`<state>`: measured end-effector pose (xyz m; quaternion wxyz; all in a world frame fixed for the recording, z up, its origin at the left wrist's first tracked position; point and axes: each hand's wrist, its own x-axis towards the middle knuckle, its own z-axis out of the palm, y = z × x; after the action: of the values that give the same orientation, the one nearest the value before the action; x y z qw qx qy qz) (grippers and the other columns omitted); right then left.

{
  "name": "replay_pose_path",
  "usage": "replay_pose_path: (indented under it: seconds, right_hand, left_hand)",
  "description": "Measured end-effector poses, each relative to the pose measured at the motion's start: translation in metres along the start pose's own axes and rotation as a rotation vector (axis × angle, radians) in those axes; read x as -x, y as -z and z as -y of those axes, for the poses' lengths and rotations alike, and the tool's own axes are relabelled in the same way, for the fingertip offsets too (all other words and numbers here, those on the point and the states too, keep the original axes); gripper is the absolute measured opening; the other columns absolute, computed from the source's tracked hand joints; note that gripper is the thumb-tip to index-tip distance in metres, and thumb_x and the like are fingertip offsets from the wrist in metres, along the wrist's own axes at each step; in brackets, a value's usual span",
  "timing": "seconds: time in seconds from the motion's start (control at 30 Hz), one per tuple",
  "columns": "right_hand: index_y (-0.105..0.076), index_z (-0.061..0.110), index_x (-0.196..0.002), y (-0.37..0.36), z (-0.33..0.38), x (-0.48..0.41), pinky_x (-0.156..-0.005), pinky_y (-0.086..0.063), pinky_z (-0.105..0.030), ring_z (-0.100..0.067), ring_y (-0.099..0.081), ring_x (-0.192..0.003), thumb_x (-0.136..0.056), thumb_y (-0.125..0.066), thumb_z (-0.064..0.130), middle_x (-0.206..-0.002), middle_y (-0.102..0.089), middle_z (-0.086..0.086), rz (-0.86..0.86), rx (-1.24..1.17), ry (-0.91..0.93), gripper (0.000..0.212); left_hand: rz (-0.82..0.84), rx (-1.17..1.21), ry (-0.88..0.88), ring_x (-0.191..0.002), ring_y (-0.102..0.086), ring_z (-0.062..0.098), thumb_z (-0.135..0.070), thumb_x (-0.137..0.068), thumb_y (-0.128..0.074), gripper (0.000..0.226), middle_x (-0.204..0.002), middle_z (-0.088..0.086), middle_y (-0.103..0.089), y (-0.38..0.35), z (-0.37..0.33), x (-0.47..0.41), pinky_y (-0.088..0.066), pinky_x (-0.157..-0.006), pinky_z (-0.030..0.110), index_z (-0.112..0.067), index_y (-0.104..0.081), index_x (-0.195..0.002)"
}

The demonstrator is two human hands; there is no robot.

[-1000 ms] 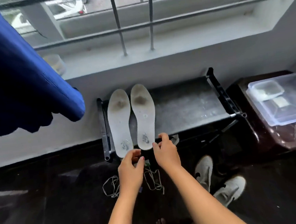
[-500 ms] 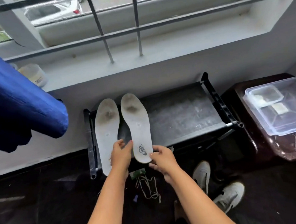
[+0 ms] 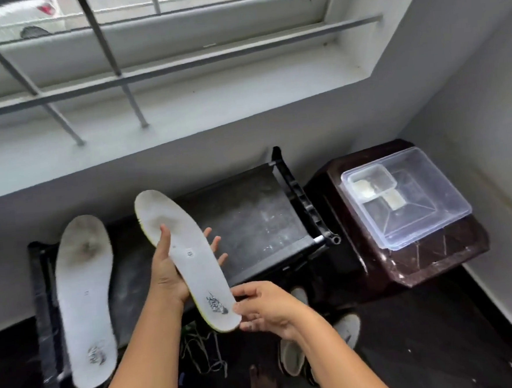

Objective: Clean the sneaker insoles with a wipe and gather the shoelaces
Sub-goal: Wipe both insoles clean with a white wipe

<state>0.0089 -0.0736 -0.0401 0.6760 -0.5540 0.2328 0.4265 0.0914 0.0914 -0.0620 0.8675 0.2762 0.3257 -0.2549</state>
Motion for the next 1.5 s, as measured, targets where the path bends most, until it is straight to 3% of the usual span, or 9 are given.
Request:
replay_pose_path:
  seconds: [0.1, 0.23, 0.33, 0.47, 0.67, 0.83, 1.0, 1.27, 1.5]
  right_hand:
    - [-0.065, 0.017, -0.109, 0.026, 0.014, -0.002, -0.062, -0.052, -0.019, -0.011, -0.059, -0.071, -0.093, -0.055, 0.021, -0.088, -0.067, -0.002, -0.128, 0.043, 0.039, 0.019]
    - [-0.064, 0.013, -0.099, 0.074, 0.033, -0.009, -0.05, -0.045, -0.016, -0.007, -0.053, -0.058, -0.091, -0.05, 0.006, -0.076, -0.061, -0.003, -0.577, -0.046, 0.279, 0.018]
    - [-0.068, 0.02, -0.089, 0.127, 0.05, -0.01, -0.066, -0.053, -0.033, -0.013, -0.061, -0.066, -0.086, -0.053, 0.007, -0.076, -0.066, -0.001, -0.946, 0.105, 0.429, 0.02]
    - [-0.066, 0.019, -0.099, 0.197, 0.079, -0.006, -0.086, -0.047, -0.036, -0.028, -0.06, -0.094, -0.089, -0.05, 0.012, -0.097, -0.068, -0.007, -1.256, 0.428, 0.363, 0.02]
    - [-0.062, 0.023, -0.109, 0.253, 0.098, -0.019, -0.1, -0.028, -0.047, -0.031, -0.049, -0.116, -0.093, -0.039, 0.038, -0.118, -0.062, -0.008, -1.215, 0.94, 0.045, 0.032]
    - [-0.062, 0.021, -0.11, 0.262, 0.091, -0.03, -0.107, -0.014, -0.058, -0.031, -0.042, -0.124, -0.095, -0.023, 0.054, -0.124, -0.058, -0.01, -1.12, 1.113, -0.158, 0.053]
    - [-0.064, 0.02, -0.114, 0.259, 0.094, -0.031, -0.109, 0.006, -0.061, -0.032, -0.042, -0.127, -0.093, -0.014, 0.061, -0.123, -0.06, -0.015, -1.118, 1.159, -0.185, 0.067]
    - [-0.069, 0.011, -0.107, 0.262, 0.103, -0.035, -0.11, 0.01, -0.058, -0.033, -0.049, -0.122, -0.092, -0.002, 0.061, -0.112, -0.066, -0.017, -1.128, 1.187, -0.245, 0.085]
    - [-0.069, 0.003, -0.1, 0.259, 0.102, -0.029, -0.113, 0.007, -0.054, -0.036, -0.056, -0.111, -0.099, -0.017, 0.047, -0.1, -0.068, -0.021, -1.375, 1.003, -0.018, 0.068]
  left_hand:
    - [-0.044, 0.056, 0.003, -0.103, -0.067, 0.025, -0.066, -0.048, -0.076, 0.104, -0.121, 0.007, -0.066, -0.008, 0.01, -0.013, -0.054, -0.083, 0.045, -0.012, -0.049, -0.132]
    - [-0.062, 0.049, -0.007, -0.106, -0.066, 0.025, -0.071, -0.063, -0.062, 0.088, -0.122, 0.006, -0.066, -0.014, 0.018, -0.027, -0.054, -0.083, 0.045, -0.017, -0.05, -0.131]
    - [-0.056, 0.043, -0.018, -0.109, -0.064, 0.026, -0.073, -0.066, -0.058, 0.086, -0.124, 0.007, -0.064, -0.018, 0.021, -0.035, -0.055, -0.081, 0.044, -0.019, -0.05, -0.132]
    - [-0.045, 0.042, -0.019, -0.111, -0.063, 0.028, -0.074, -0.068, -0.057, 0.086, -0.126, 0.008, -0.063, -0.019, 0.022, -0.041, -0.055, -0.082, 0.045, -0.019, -0.05, -0.133]
    - [-0.038, 0.065, -0.019, -0.113, -0.061, 0.03, -0.074, -0.067, -0.058, 0.089, -0.127, 0.01, -0.062, -0.017, 0.025, -0.046, -0.053, -0.085, 0.049, -0.019, -0.047, -0.135]
    - [-0.011, 0.064, -0.037, -0.112, -0.062, 0.03, -0.077, -0.068, -0.052, 0.086, -0.128, 0.011, -0.061, -0.018, 0.027, -0.05, -0.051, -0.087, 0.053, -0.019, -0.052, -0.13]
    - [-0.017, 0.064, -0.076, -0.112, -0.062, 0.032, -0.083, -0.066, -0.045, 0.087, -0.127, 0.012, -0.062, -0.022, 0.025, -0.053, -0.051, -0.087, 0.054, -0.023, -0.054, -0.128]
    - [-0.024, 0.053, -0.082, -0.113, -0.061, 0.033, -0.085, -0.058, -0.044, 0.095, -0.126, 0.013, -0.062, -0.031, 0.022, -0.055, -0.049, -0.09, 0.051, -0.025, -0.051, -0.132]
    - [0.01, 0.064, -0.081, -0.115, -0.06, 0.034, -0.09, -0.063, -0.037, 0.098, -0.126, 0.015, -0.062, -0.03, 0.011, -0.058, -0.051, -0.088, 0.051, -0.024, -0.05, -0.134]
